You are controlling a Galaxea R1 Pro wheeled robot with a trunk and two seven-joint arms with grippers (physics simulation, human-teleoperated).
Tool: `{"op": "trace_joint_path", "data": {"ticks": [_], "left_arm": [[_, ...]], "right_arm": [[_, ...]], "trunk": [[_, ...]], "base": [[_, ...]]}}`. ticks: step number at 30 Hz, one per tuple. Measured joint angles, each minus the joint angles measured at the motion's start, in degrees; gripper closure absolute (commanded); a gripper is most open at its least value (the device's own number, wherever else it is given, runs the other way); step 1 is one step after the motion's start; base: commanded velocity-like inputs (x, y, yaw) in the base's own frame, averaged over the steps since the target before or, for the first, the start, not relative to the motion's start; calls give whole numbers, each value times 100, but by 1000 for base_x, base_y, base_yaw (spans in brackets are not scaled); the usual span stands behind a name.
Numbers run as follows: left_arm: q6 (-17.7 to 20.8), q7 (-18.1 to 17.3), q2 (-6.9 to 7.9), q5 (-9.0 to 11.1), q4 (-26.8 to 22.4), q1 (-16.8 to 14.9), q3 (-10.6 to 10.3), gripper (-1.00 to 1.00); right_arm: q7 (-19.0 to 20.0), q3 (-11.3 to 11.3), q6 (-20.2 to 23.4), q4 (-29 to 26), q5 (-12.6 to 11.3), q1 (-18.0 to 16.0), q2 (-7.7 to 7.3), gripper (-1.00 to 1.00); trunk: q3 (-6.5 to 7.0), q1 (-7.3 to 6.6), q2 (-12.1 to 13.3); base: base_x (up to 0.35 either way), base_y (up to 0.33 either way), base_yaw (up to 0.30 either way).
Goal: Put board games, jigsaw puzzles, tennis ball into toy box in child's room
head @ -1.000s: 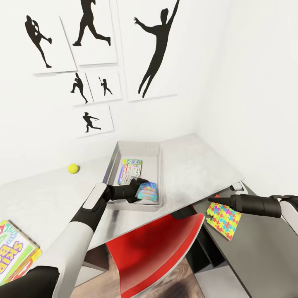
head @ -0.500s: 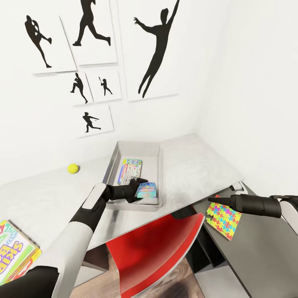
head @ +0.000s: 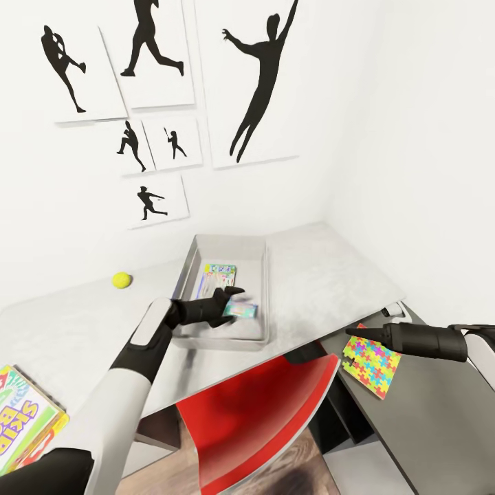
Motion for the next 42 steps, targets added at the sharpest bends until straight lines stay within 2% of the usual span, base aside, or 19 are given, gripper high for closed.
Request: {"op": "trace_joint_path", "data": {"ticks": [11,42], "left_arm": [[186,13,34,47,-485,120,56,-100],[217,15,47,63,-544,143,61,-100]], "right_arm": [[0,8,0,0,3,0,2,-100],[0,7,0,0,9,0,9,-100]], "trunk": [[0,0,0],[0,0,0]], "base": [[0,0,0],[0,0,0]]}}
